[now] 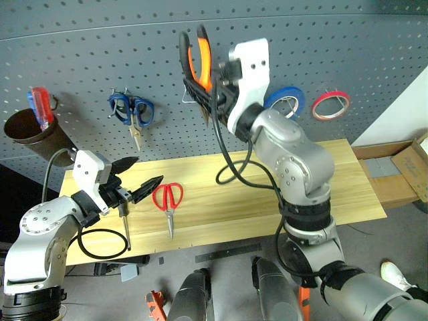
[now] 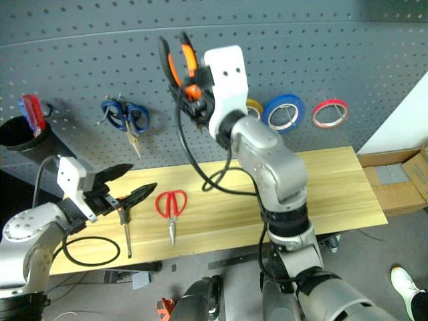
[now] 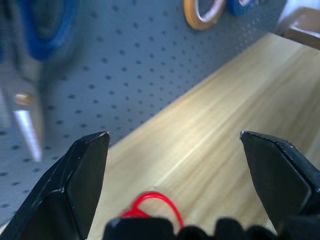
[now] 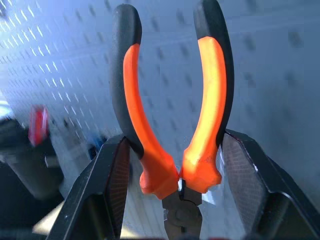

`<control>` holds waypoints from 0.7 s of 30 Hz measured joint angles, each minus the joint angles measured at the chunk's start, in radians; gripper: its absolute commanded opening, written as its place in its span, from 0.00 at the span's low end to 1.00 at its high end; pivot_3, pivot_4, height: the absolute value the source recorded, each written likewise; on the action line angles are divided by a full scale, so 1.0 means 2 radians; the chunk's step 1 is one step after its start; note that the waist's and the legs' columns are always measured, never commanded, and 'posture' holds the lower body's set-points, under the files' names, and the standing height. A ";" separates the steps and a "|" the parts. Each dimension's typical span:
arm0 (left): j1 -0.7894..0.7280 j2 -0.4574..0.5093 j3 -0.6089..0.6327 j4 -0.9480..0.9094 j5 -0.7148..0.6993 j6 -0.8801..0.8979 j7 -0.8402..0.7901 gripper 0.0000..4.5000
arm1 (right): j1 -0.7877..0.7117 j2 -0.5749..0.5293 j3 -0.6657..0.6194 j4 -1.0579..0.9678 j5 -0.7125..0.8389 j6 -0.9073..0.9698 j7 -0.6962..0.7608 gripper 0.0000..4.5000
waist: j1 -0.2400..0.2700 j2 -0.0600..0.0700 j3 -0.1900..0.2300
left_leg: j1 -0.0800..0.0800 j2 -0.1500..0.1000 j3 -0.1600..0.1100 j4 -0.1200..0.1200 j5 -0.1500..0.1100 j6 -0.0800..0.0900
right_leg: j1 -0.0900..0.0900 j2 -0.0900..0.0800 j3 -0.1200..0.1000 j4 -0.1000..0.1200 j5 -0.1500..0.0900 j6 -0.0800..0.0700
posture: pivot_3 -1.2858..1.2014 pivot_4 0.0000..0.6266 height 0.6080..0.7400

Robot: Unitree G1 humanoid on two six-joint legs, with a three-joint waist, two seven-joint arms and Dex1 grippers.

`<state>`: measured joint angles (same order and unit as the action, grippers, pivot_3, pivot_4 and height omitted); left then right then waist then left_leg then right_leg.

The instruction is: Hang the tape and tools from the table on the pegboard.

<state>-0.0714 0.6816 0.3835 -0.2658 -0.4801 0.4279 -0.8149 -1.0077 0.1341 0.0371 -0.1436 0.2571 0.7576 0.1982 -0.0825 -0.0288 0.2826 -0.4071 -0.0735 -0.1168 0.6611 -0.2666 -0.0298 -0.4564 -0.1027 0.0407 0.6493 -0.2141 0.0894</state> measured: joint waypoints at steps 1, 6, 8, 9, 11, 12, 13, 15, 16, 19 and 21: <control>0.000 0.000 0.000 -0.002 -0.003 0.000 0.000 1.00 | -0.008 0.001 -0.001 0.015 0.000 -0.013 0.000 0.51 | 0.001 -0.001 -0.001 | 0.000 0.000 0.000 0.000 0.000 0.000 | 0.000 0.000 0.000 0.000 0.000 0.000 | 0.53 0.32 1.00; -0.001 0.001 0.000 -0.008 -0.013 0.001 0.000 1.00 | -0.056 0.006 0.003 0.119 -0.014 -0.104 0.005 0.51 | 0.003 -0.003 -0.002 | 0.000 0.000 0.000 0.000 0.000 0.000 | 0.000 0.000 0.000 0.000 0.000 0.000 | 0.54 0.32 1.00; -0.002 0.001 -0.001 -0.009 -0.013 0.000 -0.001 1.00 | -0.076 0.006 0.008 0.161 -0.031 -0.158 0.005 0.51 | 0.002 -0.003 -0.002 | 0.000 0.000 0.001 0.000 0.000 0.000 | 0.000 0.000 0.000 0.000 0.000 0.000 | 0.54 0.31 1.00; -0.003 0.001 -0.003 -0.009 -0.013 0.000 -0.001 1.00 | -0.083 0.006 0.012 0.180 -0.041 -0.186 0.004 0.51 | 0.002 -0.003 -0.002 | 0.000 0.000 0.001 0.000 0.000 0.000 | 0.000 0.000 0.000 0.000 0.000 0.000 | 0.54 0.31 1.00; -0.007 0.001 -0.008 -0.009 -0.013 -0.001 0.000 1.00 | -0.092 0.007 0.013 0.212 -0.055 -0.231 0.001 0.51 | 0.003 -0.004 -0.002 | 0.000 0.000 0.001 0.000 0.000 0.000 | 0.000 0.000 0.000 0.000 0.000 0.000 | 0.54 0.31 1.00; -0.009 0.001 -0.011 -0.009 -0.013 -0.001 0.000 1.00 | -0.092 0.008 0.013 0.225 -0.060 -0.245 -0.001 0.51 | 0.003 -0.004 -0.003 | 0.000 0.000 0.001 0.000 0.000 0.000 | 0.000 0.000 0.000 0.000 0.000 0.000 | 0.54 0.31 1.00; -0.010 0.001 -0.014 -0.009 -0.013 -0.002 0.000 1.00 | -0.092 0.009 0.013 0.238 -0.062 -0.258 -0.002 0.51 | 0.003 -0.004 -0.003 | 0.000 0.000 0.001 0.000 0.000 0.000 | 0.000 0.000 0.000 0.000 0.000 0.000 | 0.54 0.31 1.00; -0.012 0.001 -0.016 -0.009 -0.012 -0.003 0.000 1.00 | -0.092 0.010 0.013 0.262 -0.067 -0.275 -0.003 0.51 | 0.002 -0.004 -0.003 | 0.000 0.000 0.001 0.000 0.000 -0.001 | 0.000 0.000 0.000 0.000 0.000 0.000 | 0.54 0.31 1.00; -0.013 0.001 -0.017 -0.009 -0.012 -0.004 0.000 1.00 | -0.092 0.010 0.013 0.270 -0.070 -0.279 -0.003 0.51 | 0.002 -0.004 -0.003 | 0.000 0.000 0.001 0.000 0.000 -0.001 | 0.000 0.000 0.000 0.000 0.000 0.000 | 0.54 0.31 1.00; -0.017 0.001 -0.023 -0.009 -0.011 -0.010 0.000 1.00 | -0.084 0.010 0.019 0.278 -0.079 -0.294 -0.004 0.51 | 0.002 -0.004 -0.003 | 0.000 0.000 0.001 0.000 0.000 -0.001 | -0.001 0.000 0.000 0.001 0.000 0.000 | 0.54 0.31 1.00; -0.023 0.001 -0.027 -0.008 -0.008 -0.012 0.000 1.00 | -0.073 0.010 0.024 0.281 -0.084 -0.303 -0.004 0.51 | 0.002 -0.004 -0.003 | 0.000 0.000 0.001 0.000 0.000 -0.001 | 0.000 0.000 0.000 0.001 0.000 0.000 | 0.54 0.31 1.00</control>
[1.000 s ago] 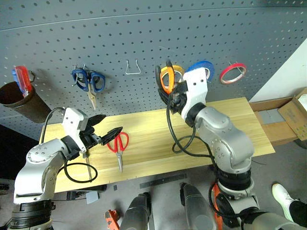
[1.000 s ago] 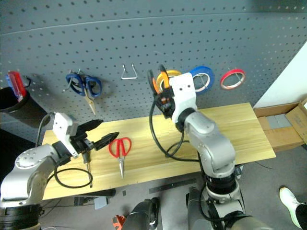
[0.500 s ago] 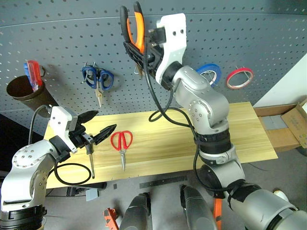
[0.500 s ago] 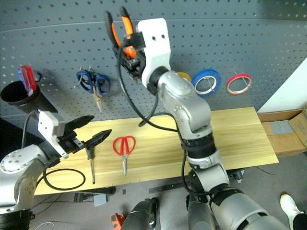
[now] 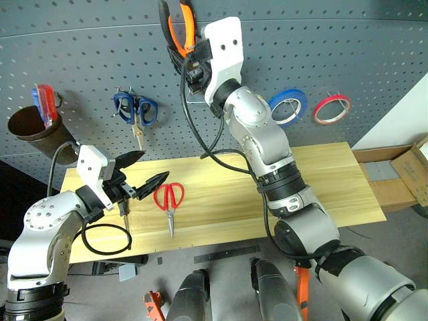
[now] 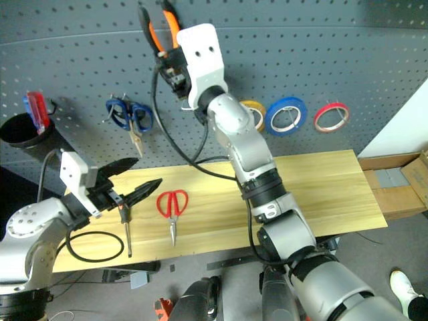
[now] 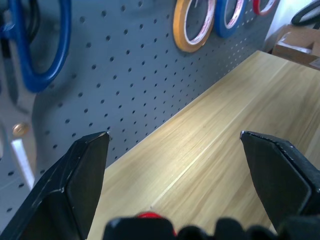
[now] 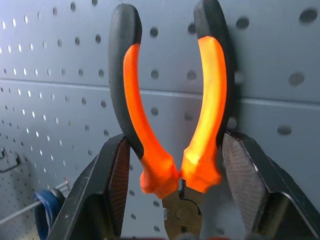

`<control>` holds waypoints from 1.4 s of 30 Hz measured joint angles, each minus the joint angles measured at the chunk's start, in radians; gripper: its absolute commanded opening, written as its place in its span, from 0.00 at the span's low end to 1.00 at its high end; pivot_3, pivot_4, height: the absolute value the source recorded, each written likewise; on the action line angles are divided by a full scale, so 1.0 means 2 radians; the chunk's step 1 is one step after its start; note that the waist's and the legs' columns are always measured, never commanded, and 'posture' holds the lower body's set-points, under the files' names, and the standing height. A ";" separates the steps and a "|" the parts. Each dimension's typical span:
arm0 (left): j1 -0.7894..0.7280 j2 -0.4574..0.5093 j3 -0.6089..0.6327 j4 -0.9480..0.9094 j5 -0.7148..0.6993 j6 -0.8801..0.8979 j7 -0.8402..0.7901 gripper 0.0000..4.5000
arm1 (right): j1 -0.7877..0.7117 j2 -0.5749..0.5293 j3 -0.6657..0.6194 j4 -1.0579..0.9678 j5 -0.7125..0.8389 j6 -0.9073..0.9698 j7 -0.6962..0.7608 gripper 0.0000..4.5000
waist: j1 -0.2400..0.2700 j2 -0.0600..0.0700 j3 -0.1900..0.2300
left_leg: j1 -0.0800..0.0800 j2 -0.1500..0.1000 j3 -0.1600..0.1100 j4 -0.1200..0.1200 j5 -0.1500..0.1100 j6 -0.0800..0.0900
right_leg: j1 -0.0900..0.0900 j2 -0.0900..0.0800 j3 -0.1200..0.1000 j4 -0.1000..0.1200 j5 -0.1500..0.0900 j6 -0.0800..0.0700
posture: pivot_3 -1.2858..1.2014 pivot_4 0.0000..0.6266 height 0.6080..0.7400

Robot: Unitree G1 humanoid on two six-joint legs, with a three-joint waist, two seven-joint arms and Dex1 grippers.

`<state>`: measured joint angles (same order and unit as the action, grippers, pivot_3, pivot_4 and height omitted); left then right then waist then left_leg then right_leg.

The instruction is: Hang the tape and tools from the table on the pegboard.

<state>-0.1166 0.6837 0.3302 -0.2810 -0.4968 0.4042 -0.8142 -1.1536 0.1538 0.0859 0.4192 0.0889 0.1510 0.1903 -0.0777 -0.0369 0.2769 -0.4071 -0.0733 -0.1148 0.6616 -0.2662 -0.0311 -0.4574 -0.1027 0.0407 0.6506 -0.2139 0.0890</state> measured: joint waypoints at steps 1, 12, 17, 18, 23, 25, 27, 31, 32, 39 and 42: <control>-0.003 0.000 -0.003 0.001 0.002 -0.001 0.000 1.00 | 0.007 -0.001 0.004 0.003 -0.005 -0.006 -0.001 0.51 | 0.000 0.000 0.000 | 0.000 0.000 0.000 0.000 0.000 0.000 | 0.000 0.000 0.000 0.000 0.000 0.000 | 0.53 0.32 1.00; -0.022 -0.001 -0.021 0.012 0.008 -0.011 0.008 1.00 | 0.040 -0.004 0.027 0.040 -0.034 -0.014 -0.011 0.51 | -0.002 0.000 0.000 | 0.001 0.000 0.001 0.001 0.000 0.000 | -0.001 0.000 0.000 0.003 0.000 0.000 | 0.53 0.33 1.00; -0.026 -0.001 -0.027 0.021 0.009 -0.013 0.008 1.00 | 0.040 -0.004 0.026 0.055 -0.034 -0.018 -0.021 0.73 | -0.002 0.000 0.000 | 0.001 0.000 0.001 0.001 0.000 0.000 | -0.001 0.000 0.000 0.004 0.000 0.000 | 0.53 0.33 1.00; -0.027 -0.001 -0.028 0.022 0.010 -0.013 0.009 1.00 | 0.040 -0.004 0.026 0.055 -0.034 -0.018 -0.023 0.80 | -0.002 0.000 0.000 | 0.001 0.000 0.001 0.001 0.000 0.000 | -0.001 0.000 0.000 0.004 0.000 0.000 | 0.53 0.33 1.00; -0.031 -0.002 -0.033 0.024 0.012 -0.014 0.009 1.00 | 0.043 -0.005 0.030 0.034 -0.035 0.002 -0.027 0.96 | -0.002 0.000 0.000 | 0.001 0.000 0.001 0.001 0.000 -0.001 | 0.000 0.000 0.000 0.005 0.000 0.000 | 0.52 0.35 1.00; -0.030 -0.005 -0.035 0.026 0.014 -0.014 0.010 1.00 | 0.047 -0.006 0.027 0.004 -0.035 0.012 -0.029 0.96 | -0.001 0.000 0.000 | 0.001 0.000 0.001 0.001 0.000 -0.001 | 0.000 0.000 0.000 0.005 0.000 0.000 | 0.52 0.36 1.00; -0.027 -0.013 -0.045 0.025 0.019 -0.015 0.020 1.00 | 0.083 -0.010 0.021 -0.109 -0.008 0.074 -0.025 0.96 | -0.001 0.000 0.000 | 0.002 0.001 0.001 0.001 0.000 -0.001 | 0.000 0.000 0.000 0.006 0.000 0.000 | 0.52 0.36 1.00; -0.016 -0.026 -0.069 0.023 0.033 0.001 0.043 1.00 | 0.098 -0.033 -0.021 -0.262 0.055 0.171 -0.016 0.96 | -0.001 0.000 0.000 | 0.002 0.000 0.001 0.001 0.000 0.000 | 0.000 0.000 0.000 0.005 0.000 0.000 | 0.51 0.38 1.00; -0.010 -0.026 -0.077 0.022 0.036 0.017 0.053 1.00 | 0.103 -0.050 -0.032 -0.294 0.075 0.204 -0.007 0.96 | -0.001 0.000 0.000 | 0.002 0.000 0.001 0.001 0.000 0.000 | 0.000 0.000 0.000 0.005 0.000 0.000 | 0.51 0.38 1.00; 0.022 -0.046 -0.112 0.017 0.073 0.132 0.142 1.00 | 0.226 -0.199 -0.030 -0.413 0.197 0.422 0.089 0.96 | -0.002 0.000 0.000 | 0.003 0.000 0.002 0.001 -0.001 0.002 | 0.001 0.000 0.000 0.005 0.000 0.000 | 0.50 0.42 1.00; 0.018 -0.088 -0.122 0.017 0.087 0.189 0.206 1.00 | 0.270 -0.228 -0.006 -0.456 0.224 0.469 0.108 0.96 | -0.004 0.000 0.000 | 0.003 0.001 0.003 0.001 -0.001 0.002 | 0.001 0.000 0.001 0.006 0.000 0.000 | 0.49 0.43 1.00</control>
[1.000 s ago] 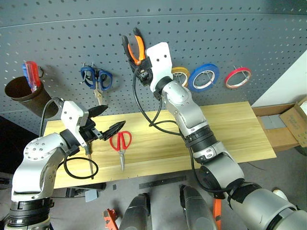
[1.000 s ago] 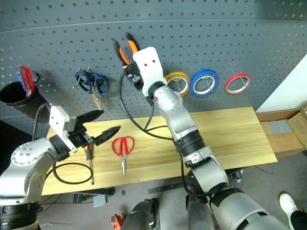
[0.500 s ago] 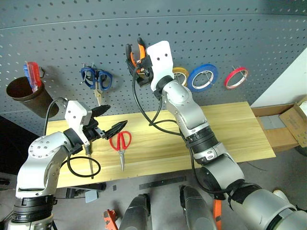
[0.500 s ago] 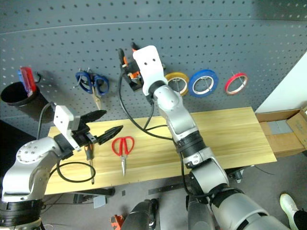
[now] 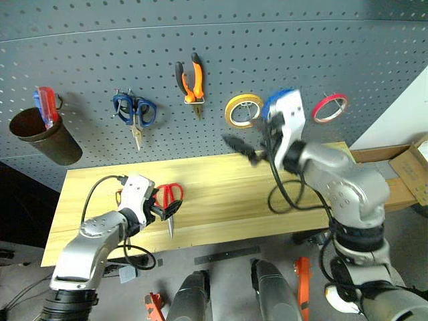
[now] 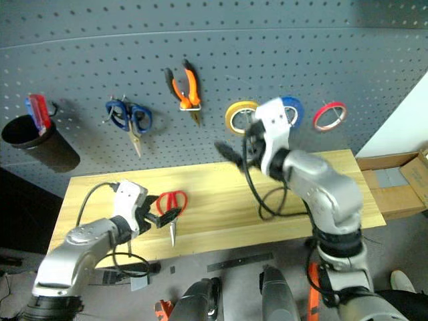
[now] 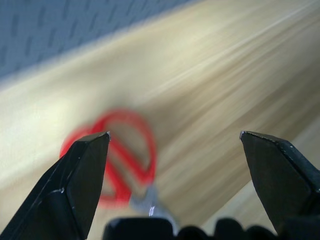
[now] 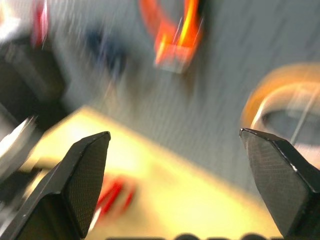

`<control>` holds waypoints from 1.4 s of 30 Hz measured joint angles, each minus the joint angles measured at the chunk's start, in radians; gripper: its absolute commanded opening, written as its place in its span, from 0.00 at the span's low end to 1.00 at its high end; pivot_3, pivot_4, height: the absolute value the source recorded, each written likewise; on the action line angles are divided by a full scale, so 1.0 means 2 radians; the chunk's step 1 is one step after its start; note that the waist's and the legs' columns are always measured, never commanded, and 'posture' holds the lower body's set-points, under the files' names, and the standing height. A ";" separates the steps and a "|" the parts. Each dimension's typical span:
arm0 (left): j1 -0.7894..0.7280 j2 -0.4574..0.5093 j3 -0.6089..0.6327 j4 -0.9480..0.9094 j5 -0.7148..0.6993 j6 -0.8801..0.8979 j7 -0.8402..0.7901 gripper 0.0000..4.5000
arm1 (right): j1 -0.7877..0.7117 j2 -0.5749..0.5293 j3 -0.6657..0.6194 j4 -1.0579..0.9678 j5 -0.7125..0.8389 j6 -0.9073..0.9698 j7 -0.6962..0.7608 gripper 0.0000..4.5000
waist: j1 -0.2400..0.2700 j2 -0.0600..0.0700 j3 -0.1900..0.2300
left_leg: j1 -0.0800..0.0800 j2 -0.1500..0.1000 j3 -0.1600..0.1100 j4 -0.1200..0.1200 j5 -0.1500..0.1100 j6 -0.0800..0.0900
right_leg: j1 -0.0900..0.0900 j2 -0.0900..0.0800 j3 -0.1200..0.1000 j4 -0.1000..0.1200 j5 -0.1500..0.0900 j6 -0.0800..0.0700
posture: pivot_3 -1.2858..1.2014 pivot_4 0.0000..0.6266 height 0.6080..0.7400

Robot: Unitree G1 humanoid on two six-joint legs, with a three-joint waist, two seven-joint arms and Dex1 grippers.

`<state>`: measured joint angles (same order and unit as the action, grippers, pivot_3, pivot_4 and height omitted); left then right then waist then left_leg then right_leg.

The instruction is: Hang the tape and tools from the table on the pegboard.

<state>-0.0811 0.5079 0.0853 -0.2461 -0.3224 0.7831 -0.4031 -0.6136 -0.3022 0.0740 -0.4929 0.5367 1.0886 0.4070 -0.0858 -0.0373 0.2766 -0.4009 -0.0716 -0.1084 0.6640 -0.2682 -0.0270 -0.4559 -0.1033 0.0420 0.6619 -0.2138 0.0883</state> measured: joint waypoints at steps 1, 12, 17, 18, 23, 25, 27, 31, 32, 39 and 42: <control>-0.003 -0.014 -0.001 0.000 0.000 0.012 0.011 1.00 | 0.008 -0.002 0.008 -0.014 0.006 0.010 0.002 0.96 | 0.000 0.000 0.000 | 0.000 0.000 0.000 0.000 0.000 0.000 | 0.000 0.000 0.000 0.000 0.000 0.000 | 0.49 0.43 1.00; -0.023 -0.084 -0.018 0.026 0.051 0.132 0.139 1.00 | 0.062 -0.052 0.118 -0.093 0.023 0.015 0.034 0.96 | 0.001 0.000 0.000 | 0.001 0.000 -0.001 0.001 0.000 0.000 | 0.002 0.000 -0.001 0.000 0.000 0.000 | 0.47 0.47 1.00; -0.037 -0.094 -0.016 0.052 0.061 0.137 0.151 1.00 | 0.060 -0.053 0.121 -0.087 0.011 0.006 0.031 0.96 | 0.001 0.000 0.000 | 0.001 0.000 0.000 0.001 0.000 0.000 | 0.002 0.000 -0.001 0.000 0.000 0.000 | 0.47 0.48 1.00; -0.043 -0.097 -0.016 0.063 0.061 0.137 0.152 1.00 | 0.059 -0.053 0.123 -0.084 0.009 0.006 0.032 0.96 | 0.001 0.000 0.000 | 0.001 0.000 -0.001 0.001 0.000 0.000 | 0.002 0.000 -0.001 -0.001 0.000 0.000 | 0.46 0.48 1.00; -0.061 -0.102 -0.015 0.086 0.065 0.127 0.152 0.92 | 0.053 -0.056 0.133 -0.079 0.002 0.004 0.036 0.96 | 0.001 0.000 0.000 | 0.001 0.000 -0.001 0.001 0.000 0.000 | 0.002 0.000 -0.001 -0.001 0.000 0.000 | 0.46 0.47 1.00; -0.063 -0.102 -0.014 0.091 0.067 0.122 0.152 0.80 | 0.047 -0.061 0.133 -0.075 -0.003 0.003 0.038 0.96 | 0.001 0.000 0.000 | 0.001 0.000 -0.001 0.001 0.000 0.000 | 0.003 0.000 -0.001 -0.001 0.000 0.000 | 0.46 0.47 1.00; -0.064 -0.102 -0.012 0.098 0.069 0.113 0.152 0.64 | 0.045 -0.063 0.134 -0.072 -0.004 -0.001 0.043 0.96 | 0.001 0.000 0.000 | 0.001 0.000 -0.001 0.001 0.000 0.000 | 0.003 0.000 -0.001 -0.001 0.000 0.000 | 0.46 0.47 1.00; -0.065 -0.102 -0.009 0.104 0.072 0.102 0.151 0.35 | 0.045 -0.066 0.136 -0.070 -0.006 -0.005 0.047 0.96 | 0.001 0.000 0.000 | 0.001 0.000 -0.001 0.001 0.000 0.000 | 0.003 0.000 -0.001 -0.002 0.000 0.000 | 0.46 0.46 1.00; -0.064 -0.102 -0.009 0.105 0.072 0.098 0.150 0.27 | 0.045 -0.067 0.136 -0.070 -0.008 -0.006 0.047 0.96 | 0.001 0.000 0.000 | 0.001 0.000 -0.001 0.001 0.000 0.000 | 0.003 0.000 -0.001 -0.002 0.000 0.000 | 0.46 0.46 1.00; -0.042 -0.102 0.000 0.101 0.066 0.064 0.127 0.05 | 0.043 -0.080 0.136 -0.064 -0.023 -0.017 0.053 0.96 | 0.001 0.000 0.000 | 0.001 0.000 -0.001 0.000 0.000 0.000 | 0.003 0.000 -0.001 -0.002 0.000 0.000 | 0.46 0.44 1.00; -0.032 -0.101 0.001 0.097 0.066 0.051 0.120 0.05 | 0.043 -0.082 0.136 -0.061 -0.026 -0.022 0.057 0.96 | 0.001 0.000 0.000 | 0.001 0.000 -0.001 0.000 0.000 0.000 | 0.003 0.000 -0.001 -0.002 0.000 0.000 | 0.46 0.43 1.00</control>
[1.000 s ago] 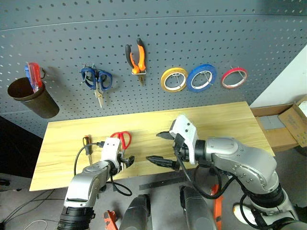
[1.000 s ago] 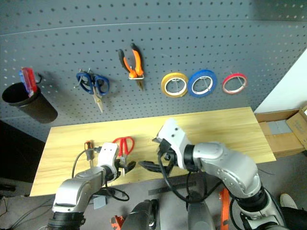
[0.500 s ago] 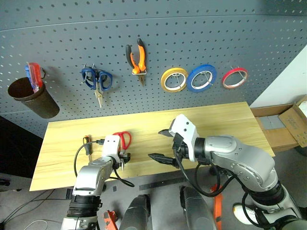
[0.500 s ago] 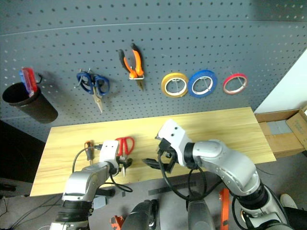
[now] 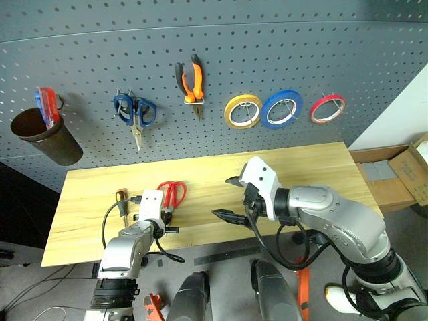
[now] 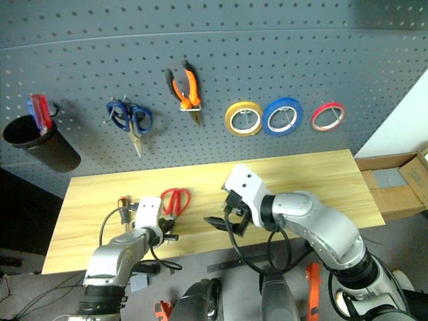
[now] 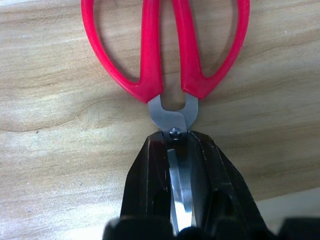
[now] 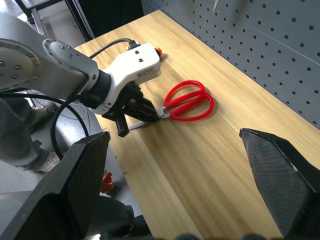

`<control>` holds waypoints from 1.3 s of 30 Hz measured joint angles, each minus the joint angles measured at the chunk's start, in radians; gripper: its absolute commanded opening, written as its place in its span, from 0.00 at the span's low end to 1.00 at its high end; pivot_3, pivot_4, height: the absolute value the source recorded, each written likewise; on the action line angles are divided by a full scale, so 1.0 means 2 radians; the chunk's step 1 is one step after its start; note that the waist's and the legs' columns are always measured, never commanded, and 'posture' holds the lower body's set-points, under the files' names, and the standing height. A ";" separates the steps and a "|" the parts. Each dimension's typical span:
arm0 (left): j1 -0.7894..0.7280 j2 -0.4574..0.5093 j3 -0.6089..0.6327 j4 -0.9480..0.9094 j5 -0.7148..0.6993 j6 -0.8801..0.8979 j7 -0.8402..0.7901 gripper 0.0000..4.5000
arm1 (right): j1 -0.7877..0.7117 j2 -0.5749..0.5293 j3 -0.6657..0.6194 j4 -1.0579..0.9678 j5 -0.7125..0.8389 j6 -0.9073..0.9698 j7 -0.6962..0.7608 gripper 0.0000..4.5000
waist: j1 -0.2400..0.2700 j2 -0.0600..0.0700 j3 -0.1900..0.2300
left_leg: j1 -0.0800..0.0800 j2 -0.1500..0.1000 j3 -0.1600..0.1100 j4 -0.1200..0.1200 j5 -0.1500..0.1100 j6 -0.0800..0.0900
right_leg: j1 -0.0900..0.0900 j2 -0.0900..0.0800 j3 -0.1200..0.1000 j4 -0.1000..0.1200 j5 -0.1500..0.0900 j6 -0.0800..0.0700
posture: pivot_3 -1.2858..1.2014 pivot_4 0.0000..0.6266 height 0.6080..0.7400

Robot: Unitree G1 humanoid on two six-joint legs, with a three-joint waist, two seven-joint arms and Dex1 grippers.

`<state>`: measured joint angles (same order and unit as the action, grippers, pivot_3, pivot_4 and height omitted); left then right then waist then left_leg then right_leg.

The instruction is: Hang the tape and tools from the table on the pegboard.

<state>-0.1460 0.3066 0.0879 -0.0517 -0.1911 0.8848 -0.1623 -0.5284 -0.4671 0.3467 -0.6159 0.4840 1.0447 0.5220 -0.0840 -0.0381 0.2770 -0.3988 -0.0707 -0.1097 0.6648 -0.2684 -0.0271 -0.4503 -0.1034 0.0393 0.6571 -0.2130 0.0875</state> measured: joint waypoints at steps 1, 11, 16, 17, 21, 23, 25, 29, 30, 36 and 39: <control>0.006 0.000 0.003 -0.005 -0.001 -0.004 -0.002 0.05 | 0.000 -0.001 0.000 0.001 0.000 -0.002 0.001 0.96 | 0.000 0.000 0.000 | 0.000 0.000 0.000 0.000 0.000 0.000 | 0.000 0.000 0.000 0.000 0.000 0.000 | 0.46 0.42 1.00; 0.099 0.016 0.045 -0.117 -0.020 -0.063 -0.035 0.05 | 0.021 -0.077 -0.046 -0.007 -0.010 -0.102 0.067 0.96 | 0.001 0.000 0.000 | -0.001 0.000 0.000 -0.001 -0.001 0.001 | 0.001 0.000 -0.001 -0.005 0.000 0.001 | 0.47 0.41 1.00; 0.135 0.019 0.054 -0.198 -0.027 -0.129 -0.060 0.05 | 0.027 -0.091 -0.082 -0.009 0.015 -0.145 0.118 0.96 | 0.003 0.000 0.000 | -0.001 0.000 0.000 -0.001 -0.001 0.002 | 0.002 0.000 -0.001 -0.006 0.001 0.000 | 0.48 0.38 1.00; 0.144 0.023 0.057 -0.214 -0.027 -0.144 -0.067 0.05 | 0.027 -0.095 -0.092 -0.009 0.024 -0.149 0.129 0.96 | 0.003 0.000 0.000 | -0.001 0.000 0.000 -0.001 -0.001 0.002 | 0.002 0.000 -0.001 -0.006 0.001 0.000 | 0.49 0.38 1.00; 0.170 0.035 0.061 -0.253 -0.023 -0.194 -0.079 0.05 | 0.026 -0.096 -0.114 -0.005 0.045 -0.169 0.157 0.96 | 0.005 0.000 0.000 | 0.000 0.000 0.000 -0.001 -0.001 0.002 | 0.002 0.000 -0.001 -0.006 0.001 0.000 | 0.49 0.36 1.00; 0.177 0.036 0.069 -0.267 -0.020 -0.210 -0.078 0.05 | 0.023 -0.096 -0.118 0.001 0.048 -0.173 0.165 0.96 | 0.008 0.000 0.000 | 0.000 0.000 0.000 -0.001 -0.001 0.002 | 0.002 0.000 -0.001 -0.006 0.001 0.000 | 0.50 0.35 1.00; 0.185 0.039 0.078 -0.278 -0.012 -0.230 -0.076 0.05 | 0.021 -0.096 -0.121 0.010 0.049 -0.179 0.173 0.96 | 0.011 0.000 0.000 | 0.000 0.000 0.001 -0.001 -0.001 0.002 | 0.002 0.000 -0.001 -0.006 0.001 0.000 | 0.50 0.35 1.00; 0.181 0.040 0.087 -0.297 0.010 -0.264 -0.060 0.05 | 0.007 -0.097 -0.124 0.031 0.049 -0.191 0.187 0.96 | 0.020 0.000 0.000 | 0.000 0.000 0.000 -0.001 -0.001 0.002 | 0.003 0.000 -0.001 -0.006 0.001 0.000 | 0.51 0.33 1.00; 0.179 0.040 0.088 -0.300 0.015 -0.274 -0.056 0.05 | 0.003 -0.097 -0.125 0.035 0.049 -0.193 0.189 0.96 | 0.021 0.000 0.000 | 0.000 0.000 0.001 -0.001 -0.001 0.002 | 0.003 0.000 -0.001 -0.006 0.001 0.000 | 0.51 0.33 1.00; 0.170 0.041 0.101 -0.302 0.029 -0.330 -0.057 0.05 | -0.001 -0.097 -0.127 0.053 0.048 -0.205 0.200 0.96 | 0.028 -0.001 -0.001 | 0.000 0.000 0.001 -0.001 -0.001 0.002 | 0.003 0.000 -0.001 -0.006 0.001 0.000 | 0.51 0.32 1.00; 0.158 0.049 0.113 -0.283 0.029 -0.353 -0.063 0.05 | -0.003 -0.098 -0.127 0.061 0.044 -0.210 0.203 0.96 | 0.028 0.000 -0.001 | 0.000 0.000 0.001 0.000 -0.001 0.002 | 0.003 0.000 -0.001 -0.006 0.001 0.000 | 0.51 0.33 1.00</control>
<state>0.1693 0.4052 0.3132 -0.6186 -0.1325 0.1786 -0.2873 -0.5336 -0.6621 0.0923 -0.4939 0.5711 0.6245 0.9279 -0.0285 -0.0390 0.2752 -0.3995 -0.0703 -0.1084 0.6639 -0.2704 -0.0239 -0.4451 -0.1040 0.0364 0.6447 -0.2103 0.0876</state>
